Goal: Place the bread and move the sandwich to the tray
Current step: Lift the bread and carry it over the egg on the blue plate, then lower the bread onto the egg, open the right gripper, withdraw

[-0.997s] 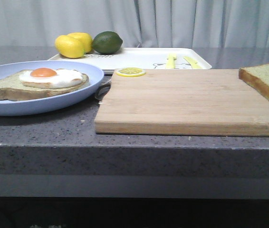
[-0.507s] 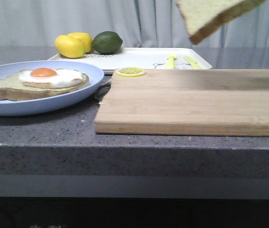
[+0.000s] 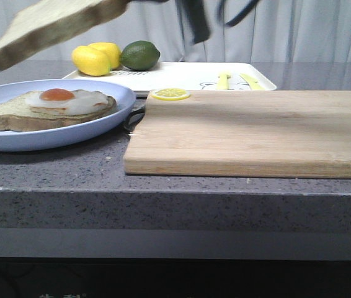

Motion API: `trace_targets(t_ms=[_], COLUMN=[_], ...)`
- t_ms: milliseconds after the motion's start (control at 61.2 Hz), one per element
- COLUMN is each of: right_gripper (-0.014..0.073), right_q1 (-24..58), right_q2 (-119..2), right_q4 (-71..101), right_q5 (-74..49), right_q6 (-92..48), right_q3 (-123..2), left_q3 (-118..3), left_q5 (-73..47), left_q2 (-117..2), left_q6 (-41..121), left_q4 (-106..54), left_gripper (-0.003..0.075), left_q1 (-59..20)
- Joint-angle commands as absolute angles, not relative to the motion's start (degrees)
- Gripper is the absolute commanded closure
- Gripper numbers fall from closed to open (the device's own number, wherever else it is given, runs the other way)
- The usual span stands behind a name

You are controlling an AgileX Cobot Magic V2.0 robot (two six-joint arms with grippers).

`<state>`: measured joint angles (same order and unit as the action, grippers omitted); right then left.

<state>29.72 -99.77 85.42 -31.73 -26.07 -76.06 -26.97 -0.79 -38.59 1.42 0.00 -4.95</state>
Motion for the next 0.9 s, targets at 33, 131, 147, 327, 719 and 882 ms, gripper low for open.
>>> trace_targets(t_ms=[33, 131, 147, 327, 719, 882], right_gripper=[0.0641, 0.0594, 0.0579, 0.0463, 0.0245, 0.0247], right_q1=[32.2, 32.2, 32.1, 32.0, 27.7, 24.6], right_q2=[-102.8, -105.6, -105.9, -106.7, -106.4, -103.5], right_q4=[88.8, 88.7, 88.6, 86.7, 83.0, 81.2], right_q5=[-31.2, -30.8, -30.8, -29.3, -32.5, -35.4], right_q6=[-27.0, -27.0, -27.0, -27.0, -27.0, -27.0], right_q3=[-81.4, -81.9, -81.9, -81.7, -81.6, -81.6], left_q3=[-29.1, -29.1, -29.1, -29.1, -29.1, -29.1], left_q5=[3.9, 3.9, 3.9, 3.9, 3.9, 3.9], left_q2=[-38.7, -38.7, -38.7, -38.7, -38.7, -38.7], left_q6=[1.4, 1.4, 1.4, 1.4, 1.4, 1.4], left_q4=[-0.7, -0.7, -0.7, -0.7, -0.7, -0.7], left_gripper=[0.0048, 0.0048, 0.0048, 0.0048, 0.0048, 0.0048], left_q1=[-4.9, -4.9, -4.9, -4.9, -4.9, -4.9])
